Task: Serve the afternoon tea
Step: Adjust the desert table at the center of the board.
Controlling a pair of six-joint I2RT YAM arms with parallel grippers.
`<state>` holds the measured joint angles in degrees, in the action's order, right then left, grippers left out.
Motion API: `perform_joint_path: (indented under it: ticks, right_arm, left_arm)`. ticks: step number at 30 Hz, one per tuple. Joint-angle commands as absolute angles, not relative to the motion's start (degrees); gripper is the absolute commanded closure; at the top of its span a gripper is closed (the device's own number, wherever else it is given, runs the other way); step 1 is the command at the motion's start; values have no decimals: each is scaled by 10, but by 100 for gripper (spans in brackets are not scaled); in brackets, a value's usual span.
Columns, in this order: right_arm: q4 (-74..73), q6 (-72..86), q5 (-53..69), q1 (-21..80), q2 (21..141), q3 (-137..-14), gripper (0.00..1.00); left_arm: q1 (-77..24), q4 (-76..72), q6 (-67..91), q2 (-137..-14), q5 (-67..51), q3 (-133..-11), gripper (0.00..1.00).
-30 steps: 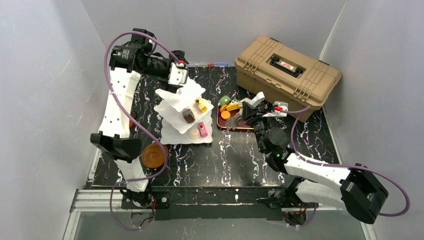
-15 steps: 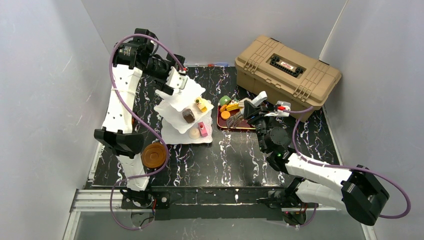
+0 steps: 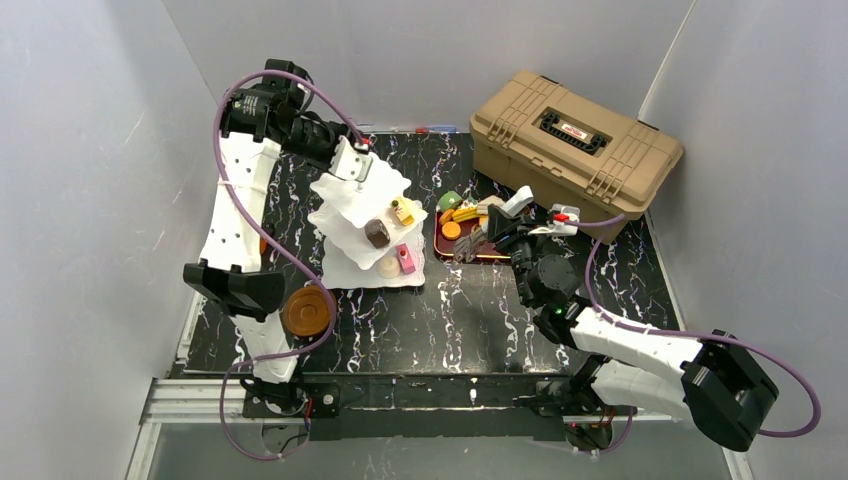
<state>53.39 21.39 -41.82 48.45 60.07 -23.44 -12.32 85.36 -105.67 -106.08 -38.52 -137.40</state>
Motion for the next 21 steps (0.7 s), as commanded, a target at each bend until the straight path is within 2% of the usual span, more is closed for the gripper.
perform_joint_path:
  ticks: [1,4,6,7,21]
  right_arm:
    - [561,228,-424,483,597,-237,76]
    - [558,232,-424,482,598,-236,76]
    - [558,236,-424,482,599,-234,76]
    - [558,238,-424,482,601,-234,77]
    - [549,245,-422,482,604,-234,78]
  left_arm:
    - [-120,907,-1068,-1029,-401,-1363,67]
    - [-120,906,-1062,-1029,-390,-1369,78]
    - [-120,898,-1041,-1030,-390,-1375,93]
    - [-120,894,-1033,-1029,-394,-1376,96]
    - [-98,801,-899,-1022,-414,-1366,100]
